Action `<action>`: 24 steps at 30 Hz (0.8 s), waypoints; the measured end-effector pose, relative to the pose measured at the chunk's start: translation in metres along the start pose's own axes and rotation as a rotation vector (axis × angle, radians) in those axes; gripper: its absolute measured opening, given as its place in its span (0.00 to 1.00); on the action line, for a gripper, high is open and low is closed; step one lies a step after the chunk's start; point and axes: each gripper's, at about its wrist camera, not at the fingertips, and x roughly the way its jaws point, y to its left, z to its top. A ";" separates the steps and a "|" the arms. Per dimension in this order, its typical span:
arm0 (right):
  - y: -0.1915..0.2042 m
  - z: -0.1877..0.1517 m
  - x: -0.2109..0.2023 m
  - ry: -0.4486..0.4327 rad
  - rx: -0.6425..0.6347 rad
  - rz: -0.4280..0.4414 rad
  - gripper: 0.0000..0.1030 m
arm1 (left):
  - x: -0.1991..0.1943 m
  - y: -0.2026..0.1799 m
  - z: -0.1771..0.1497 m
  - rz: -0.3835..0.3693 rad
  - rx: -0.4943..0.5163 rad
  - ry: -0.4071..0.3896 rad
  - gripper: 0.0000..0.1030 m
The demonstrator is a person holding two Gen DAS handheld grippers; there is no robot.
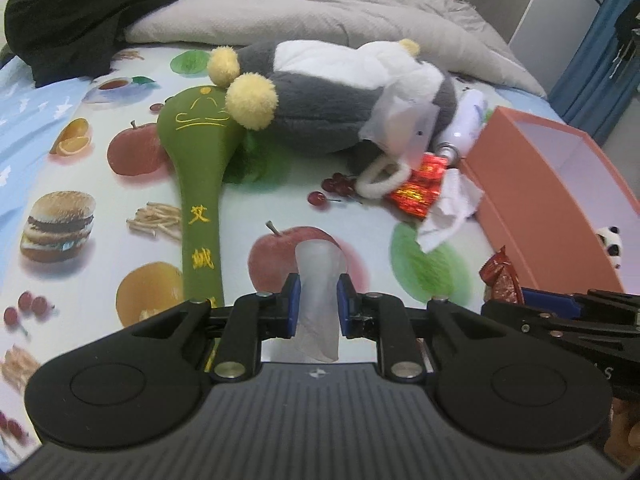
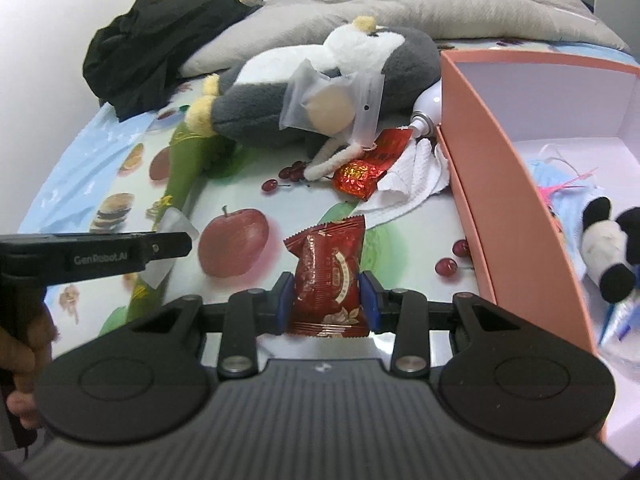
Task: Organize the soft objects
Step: 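Grasp the red snack packet with the right tool while the left tool grasps the translucent cup, then carry the red packet with the right tool while the left tool carries the cup over the pink box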
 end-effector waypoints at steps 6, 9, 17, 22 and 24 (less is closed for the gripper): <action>0.008 -0.018 -0.026 -0.009 -0.006 0.009 0.38 | -0.031 -0.012 -0.015 -0.025 -0.001 -0.023 0.22; 0.012 -0.024 -0.042 -0.024 -0.012 0.012 0.38 | -0.044 -0.016 -0.022 -0.045 -0.015 -0.025 0.22; 0.014 -0.034 -0.080 -0.079 -0.015 -0.001 0.38 | -0.073 -0.036 -0.033 -0.090 -0.020 -0.044 0.22; 0.007 -0.034 -0.099 -0.118 0.008 -0.011 0.38 | -0.084 -0.049 -0.028 -0.115 -0.004 -0.054 0.22; 0.003 -0.031 -0.106 -0.136 0.011 -0.016 0.38 | -0.088 -0.056 -0.024 -0.126 0.004 -0.062 0.22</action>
